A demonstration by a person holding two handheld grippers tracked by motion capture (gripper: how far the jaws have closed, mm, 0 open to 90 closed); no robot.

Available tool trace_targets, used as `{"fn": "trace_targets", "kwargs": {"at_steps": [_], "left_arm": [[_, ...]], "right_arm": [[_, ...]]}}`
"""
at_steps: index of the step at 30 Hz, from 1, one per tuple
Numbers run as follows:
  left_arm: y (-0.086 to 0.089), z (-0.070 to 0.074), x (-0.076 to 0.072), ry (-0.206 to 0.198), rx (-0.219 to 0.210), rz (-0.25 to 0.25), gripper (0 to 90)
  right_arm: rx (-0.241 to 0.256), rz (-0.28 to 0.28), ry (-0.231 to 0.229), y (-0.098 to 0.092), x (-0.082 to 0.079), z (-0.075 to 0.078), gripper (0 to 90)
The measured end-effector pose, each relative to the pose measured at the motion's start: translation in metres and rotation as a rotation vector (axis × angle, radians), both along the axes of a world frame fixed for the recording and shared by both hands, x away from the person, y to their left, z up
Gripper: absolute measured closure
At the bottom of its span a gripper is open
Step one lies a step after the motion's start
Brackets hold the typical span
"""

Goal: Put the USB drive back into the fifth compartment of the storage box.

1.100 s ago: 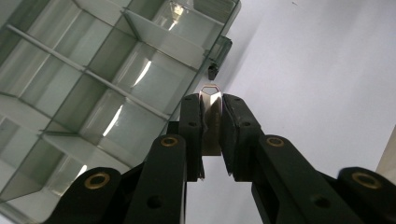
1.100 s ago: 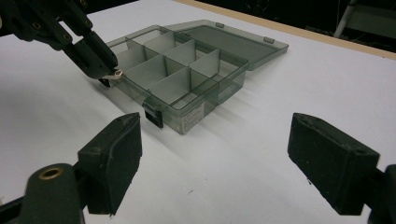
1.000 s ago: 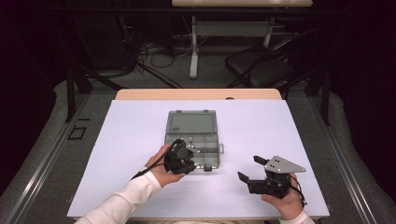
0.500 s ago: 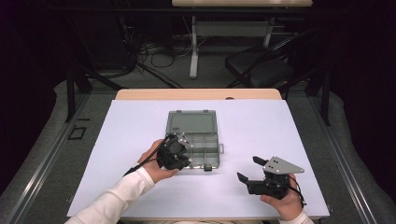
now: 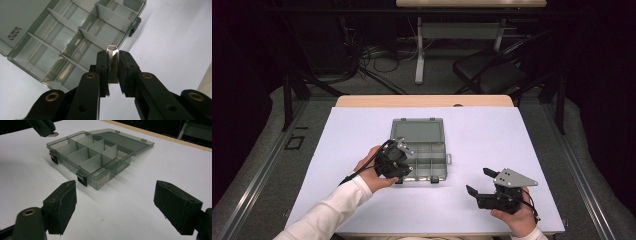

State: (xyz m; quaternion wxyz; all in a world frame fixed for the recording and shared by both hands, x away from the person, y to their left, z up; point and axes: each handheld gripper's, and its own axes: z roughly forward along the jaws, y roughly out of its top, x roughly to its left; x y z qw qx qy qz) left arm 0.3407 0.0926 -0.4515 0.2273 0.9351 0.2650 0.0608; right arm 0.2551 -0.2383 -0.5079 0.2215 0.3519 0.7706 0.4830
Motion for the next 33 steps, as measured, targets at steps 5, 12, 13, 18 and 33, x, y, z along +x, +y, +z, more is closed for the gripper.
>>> {"fn": "trace_targets", "kwargs": {"at_steps": [5,12,13,18,33], "left_arm": [[0.005,0.002,0.003,0.003,0.008,0.014,79.0],[0.012,0.002,0.007,0.011,0.020,0.037,79.0],[0.013,0.002,0.008,0.012,0.023,0.041,79.0],[0.017,0.002,0.011,0.016,0.033,0.059,79.0],[0.032,-0.004,0.022,0.042,0.058,0.110,79.0]], "right_arm": [[-0.004,0.001,-0.002,0.001,0.000,0.000,18.4],[-0.005,0.002,-0.003,0.001,-0.001,0.000,18.4],[-0.006,0.003,-0.005,0.001,-0.001,0.000,18.4],[-0.007,0.003,-0.004,0.001,-0.001,0.000,18.4],[-0.008,0.006,-0.003,0.001,-0.001,0.000,18.4]]}}
